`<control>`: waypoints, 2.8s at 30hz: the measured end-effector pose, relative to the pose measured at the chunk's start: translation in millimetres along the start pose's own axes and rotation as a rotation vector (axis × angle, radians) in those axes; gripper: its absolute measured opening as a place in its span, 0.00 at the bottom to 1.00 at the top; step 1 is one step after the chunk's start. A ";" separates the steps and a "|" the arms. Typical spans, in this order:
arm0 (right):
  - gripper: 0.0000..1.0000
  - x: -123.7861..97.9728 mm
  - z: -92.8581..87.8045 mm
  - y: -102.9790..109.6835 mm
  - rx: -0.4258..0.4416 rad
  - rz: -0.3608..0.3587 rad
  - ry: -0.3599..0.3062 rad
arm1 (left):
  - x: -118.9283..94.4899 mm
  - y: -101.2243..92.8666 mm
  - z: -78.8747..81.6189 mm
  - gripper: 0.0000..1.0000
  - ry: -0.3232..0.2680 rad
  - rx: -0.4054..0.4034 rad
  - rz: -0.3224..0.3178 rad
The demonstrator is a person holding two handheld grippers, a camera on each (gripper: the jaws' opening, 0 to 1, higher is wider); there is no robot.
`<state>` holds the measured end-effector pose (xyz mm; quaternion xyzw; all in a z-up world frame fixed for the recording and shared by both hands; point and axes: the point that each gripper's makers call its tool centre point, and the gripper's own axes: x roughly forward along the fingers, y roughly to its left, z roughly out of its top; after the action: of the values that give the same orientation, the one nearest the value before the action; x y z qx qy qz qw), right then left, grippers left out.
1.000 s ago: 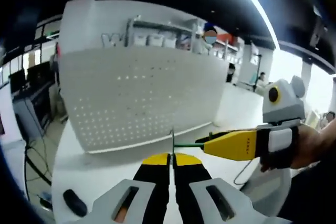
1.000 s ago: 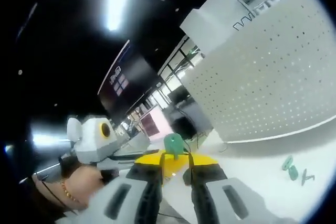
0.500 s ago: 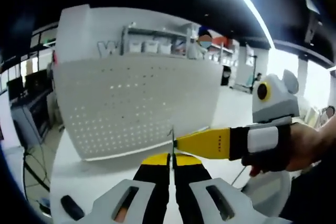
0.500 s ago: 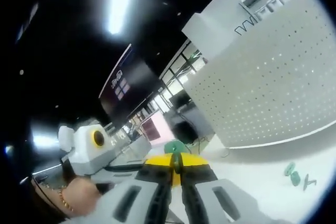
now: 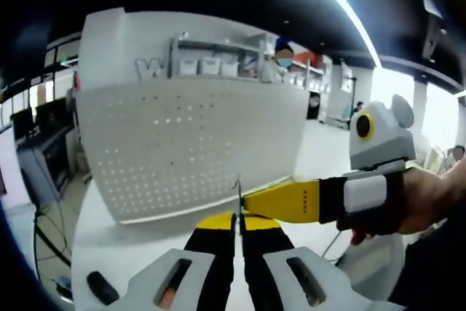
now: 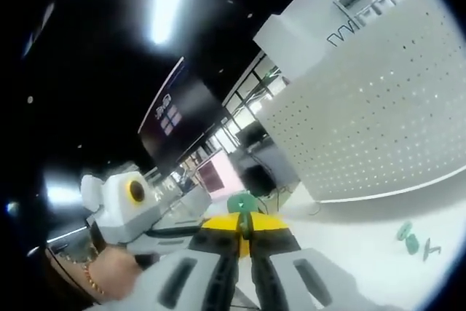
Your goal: Insert the hook assembly into the mounting plate slot until the hook locks in place.
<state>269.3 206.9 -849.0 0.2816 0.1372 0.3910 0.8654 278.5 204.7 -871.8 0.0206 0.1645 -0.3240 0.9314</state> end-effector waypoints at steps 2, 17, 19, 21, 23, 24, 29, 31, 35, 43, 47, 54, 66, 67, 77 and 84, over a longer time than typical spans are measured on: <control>0.00 0.2 0.4 -0.2 -0.010 0.005 0.006 | 0.0 -0.1 -0.5 0.03 -0.008 0.029 -0.002; 0.00 0.7 -5.7 -3.2 -0.074 0.000 0.041 | -1.8 -0.3 -4.0 0.08 -0.026 0.007 -0.043; 0.00 -0.5 -5.3 -4.2 -0.078 -0.004 0.041 | -2.0 2.0 -4.7 0.16 -0.026 -0.003 -0.025; 0.00 -1.8 -5.1 -5.0 -0.085 -0.008 0.044 | -1.5 -0.2 -6.2 0.23 -0.022 -0.012 -0.034; 0.00 -3.5 -5.0 -4.7 -0.098 -0.010 0.048 | -1.2 -5.0 -7.5 0.27 -0.017 -0.019 -0.056; 0.00 -4.2 -5.7 -3.8 -0.110 -0.009 0.054 | -1.1 -5.7 -8.4 0.30 -0.015 -0.017 -0.058; 0.00 -8.2 1.9 -0.7 -0.161 -0.009 0.038 | -3.4 -1.5 -10.9 0.44 -0.019 0.033 -0.027; 0.00 -8.4 7.0 -0.6 -0.177 -0.015 0.033 | -6.0 -1.6 -10.2 0.48 -0.018 0.017 -0.031; 0.00 -5.1 14.1 -2.6 -0.198 -0.016 0.025 | -7.7 -2.4 -4.6 0.59 -0.032 -0.010 -0.051; 0.00 -3.2 20.1 -7.4 -0.209 -0.025 0.014 | -8.8 1.7 -0.3 0.77 -0.050 0.003 -0.037; 0.00 -2.6 18.8 -10.5 -0.215 -0.028 0.022 | -9.4 -3.1 0.3 0.81 -0.053 0.003 -0.053; 0.00 -3.0 18.9 -17.7 -0.226 -0.045 0.027 | -8.8 -13.7 0.1 0.88 -0.066 -0.023 -0.092; 0.00 -1.0 29.6 -29.9 -0.239 -0.083 0.006 | -4.0 -15.1 -1.7 0.98 -0.053 -0.064 -0.112; 0.00 0.2 30.0 -30.8 -0.241 -0.086 0.004 | -3.9 -15.7 -2.1 0.97 -0.049 -0.067 -0.116; 0.00 -0.4 61.9 -56.4 -0.300 -0.214 -0.124 | -2.0 -4.7 -11.6 0.94 -0.024 -0.086 -0.101; 0.00 4.2 83.0 -78.5 -0.337 -0.291 -0.173 | -6.7 3.5 -15.3 0.94 -0.018 -0.091 -0.086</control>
<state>357.1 136.4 -829.0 0.1428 0.0343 0.2540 0.9560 271.3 213.7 -884.3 -0.0317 0.1714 -0.3563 0.9180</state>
